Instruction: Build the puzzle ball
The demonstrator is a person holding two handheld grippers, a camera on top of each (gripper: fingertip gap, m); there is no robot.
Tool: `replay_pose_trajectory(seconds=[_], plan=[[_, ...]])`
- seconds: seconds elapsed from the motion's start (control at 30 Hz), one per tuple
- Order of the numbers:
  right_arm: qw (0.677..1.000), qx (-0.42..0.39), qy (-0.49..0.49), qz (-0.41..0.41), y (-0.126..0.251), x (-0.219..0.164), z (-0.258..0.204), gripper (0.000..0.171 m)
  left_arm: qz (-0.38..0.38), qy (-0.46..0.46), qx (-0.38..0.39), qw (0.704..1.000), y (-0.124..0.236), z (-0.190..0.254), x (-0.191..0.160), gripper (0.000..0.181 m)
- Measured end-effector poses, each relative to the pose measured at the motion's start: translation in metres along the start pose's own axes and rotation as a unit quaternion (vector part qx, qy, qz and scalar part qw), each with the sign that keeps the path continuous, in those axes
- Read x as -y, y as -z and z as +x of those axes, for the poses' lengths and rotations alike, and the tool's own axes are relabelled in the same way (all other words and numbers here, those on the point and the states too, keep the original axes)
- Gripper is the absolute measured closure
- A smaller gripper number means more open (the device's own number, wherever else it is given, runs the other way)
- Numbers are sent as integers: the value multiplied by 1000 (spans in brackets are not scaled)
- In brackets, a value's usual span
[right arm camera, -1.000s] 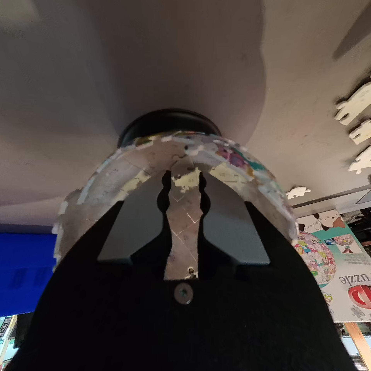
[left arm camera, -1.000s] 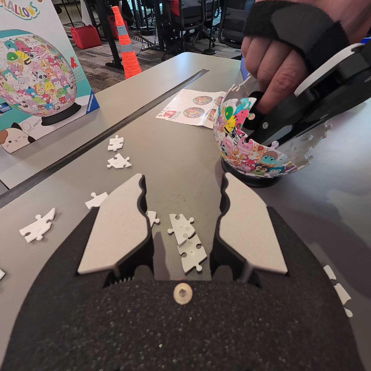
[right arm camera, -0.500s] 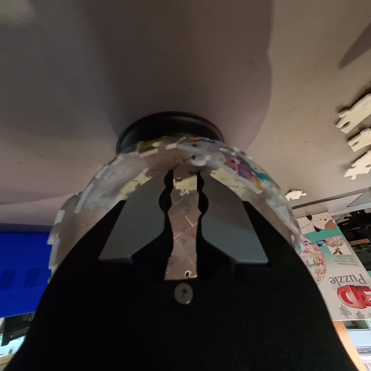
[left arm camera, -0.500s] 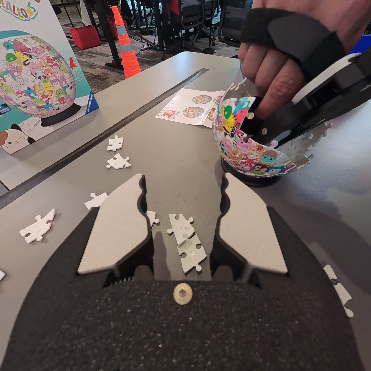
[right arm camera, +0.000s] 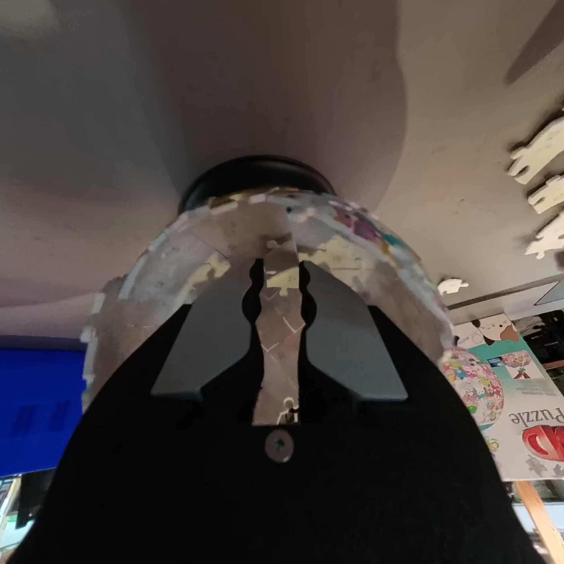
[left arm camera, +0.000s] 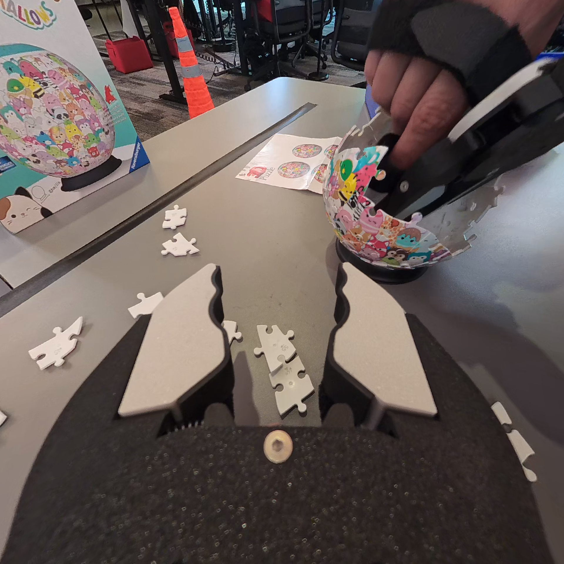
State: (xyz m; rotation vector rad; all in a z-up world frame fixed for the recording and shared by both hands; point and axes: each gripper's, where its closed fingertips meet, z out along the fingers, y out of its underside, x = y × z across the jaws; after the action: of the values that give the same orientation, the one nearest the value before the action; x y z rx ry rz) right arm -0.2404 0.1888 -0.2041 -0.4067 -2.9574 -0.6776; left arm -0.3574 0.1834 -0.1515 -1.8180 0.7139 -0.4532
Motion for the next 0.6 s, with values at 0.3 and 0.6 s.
replay_pose_trajectory(seconds=[0.3,0.6], plan=[[998,-15,-52,38,38,-8,3,149,-2,0,-1,1000,-1,0,-1,111],[971,-100,-190,106,118,-15,4,149,7,5,-1,1000,2,1,2,111]])
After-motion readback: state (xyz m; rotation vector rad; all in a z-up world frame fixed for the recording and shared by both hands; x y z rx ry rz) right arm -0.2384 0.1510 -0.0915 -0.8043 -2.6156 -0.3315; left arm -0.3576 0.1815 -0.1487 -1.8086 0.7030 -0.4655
